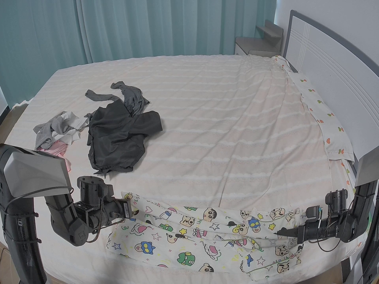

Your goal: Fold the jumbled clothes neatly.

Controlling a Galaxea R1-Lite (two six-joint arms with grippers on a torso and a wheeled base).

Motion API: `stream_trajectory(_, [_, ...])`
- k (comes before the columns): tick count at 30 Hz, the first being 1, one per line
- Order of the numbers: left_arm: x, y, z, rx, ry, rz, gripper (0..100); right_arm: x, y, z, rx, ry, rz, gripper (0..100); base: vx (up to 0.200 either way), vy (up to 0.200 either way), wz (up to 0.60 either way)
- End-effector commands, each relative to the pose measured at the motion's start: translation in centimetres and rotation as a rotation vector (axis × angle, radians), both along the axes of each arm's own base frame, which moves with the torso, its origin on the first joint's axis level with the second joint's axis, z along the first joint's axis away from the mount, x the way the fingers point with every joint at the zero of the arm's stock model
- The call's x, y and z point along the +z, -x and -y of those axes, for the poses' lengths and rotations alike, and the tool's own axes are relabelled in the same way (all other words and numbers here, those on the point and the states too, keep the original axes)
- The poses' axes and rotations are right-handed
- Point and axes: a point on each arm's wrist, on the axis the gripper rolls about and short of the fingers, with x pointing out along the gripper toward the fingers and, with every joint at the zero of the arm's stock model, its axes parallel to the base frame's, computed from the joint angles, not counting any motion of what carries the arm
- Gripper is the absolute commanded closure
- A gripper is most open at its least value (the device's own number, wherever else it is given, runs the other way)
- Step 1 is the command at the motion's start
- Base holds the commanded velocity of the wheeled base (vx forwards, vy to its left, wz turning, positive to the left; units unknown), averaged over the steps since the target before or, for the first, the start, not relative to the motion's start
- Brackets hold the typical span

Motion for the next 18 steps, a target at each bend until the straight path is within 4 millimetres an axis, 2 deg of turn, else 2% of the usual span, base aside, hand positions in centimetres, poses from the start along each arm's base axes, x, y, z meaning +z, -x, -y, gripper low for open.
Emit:
stream_trajectory(1, [-1.9, 0.7, 0.0, -0.006, -0.015, -0.063, 100, -0.7, 0.8, 0.0, 0.014, 0.010, -0.037, 100, 0.000, 0.000, 0.00])
stream_trajectory(14, [-3.0, 1.7, -0.3, -0.002, -0.028, -0.121, 100, -1.2, 2.3, 0.1, 0.036, 0.030, -0.082, 100, 0.000, 0.000, 0.00])
stream_trajectory(18, [-3.1, 2.0, -0.3, -0.003, -0.028, -0.131, 100, -1.5, 2.3, 0.2, 0.030, 0.032, -0.074, 100, 0.000, 0.000, 0.00])
